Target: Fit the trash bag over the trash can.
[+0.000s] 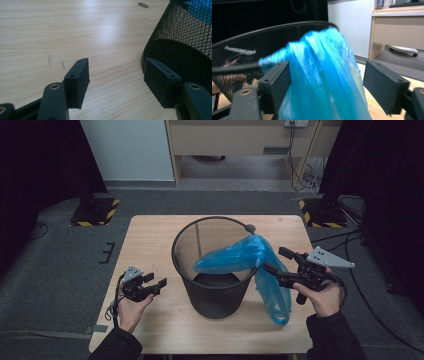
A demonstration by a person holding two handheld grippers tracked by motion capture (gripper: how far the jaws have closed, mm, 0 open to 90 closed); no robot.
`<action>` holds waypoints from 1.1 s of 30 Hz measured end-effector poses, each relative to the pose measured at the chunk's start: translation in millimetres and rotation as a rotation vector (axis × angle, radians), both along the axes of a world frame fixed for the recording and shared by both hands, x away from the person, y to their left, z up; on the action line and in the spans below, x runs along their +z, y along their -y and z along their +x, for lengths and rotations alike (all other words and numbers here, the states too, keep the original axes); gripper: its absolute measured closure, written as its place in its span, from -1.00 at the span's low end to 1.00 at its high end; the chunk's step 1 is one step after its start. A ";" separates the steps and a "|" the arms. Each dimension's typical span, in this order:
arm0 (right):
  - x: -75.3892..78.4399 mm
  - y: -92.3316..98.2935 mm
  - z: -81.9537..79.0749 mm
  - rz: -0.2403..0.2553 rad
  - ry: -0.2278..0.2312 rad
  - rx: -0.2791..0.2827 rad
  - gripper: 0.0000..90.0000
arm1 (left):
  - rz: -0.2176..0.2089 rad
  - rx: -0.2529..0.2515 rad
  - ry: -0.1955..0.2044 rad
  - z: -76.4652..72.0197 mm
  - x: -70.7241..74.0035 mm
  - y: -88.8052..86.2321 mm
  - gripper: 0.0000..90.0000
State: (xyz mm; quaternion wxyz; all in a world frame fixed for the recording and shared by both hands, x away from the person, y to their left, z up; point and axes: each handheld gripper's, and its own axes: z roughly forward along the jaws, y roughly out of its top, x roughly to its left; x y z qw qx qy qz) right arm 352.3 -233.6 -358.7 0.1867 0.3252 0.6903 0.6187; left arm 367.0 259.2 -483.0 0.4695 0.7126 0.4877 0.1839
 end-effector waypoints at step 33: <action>60.3 -69.1 17.3 -0.114 0.177 0.120 0.90 | -0.016 0.024 -0.010 -0.8 0.6 -1.8 -0.12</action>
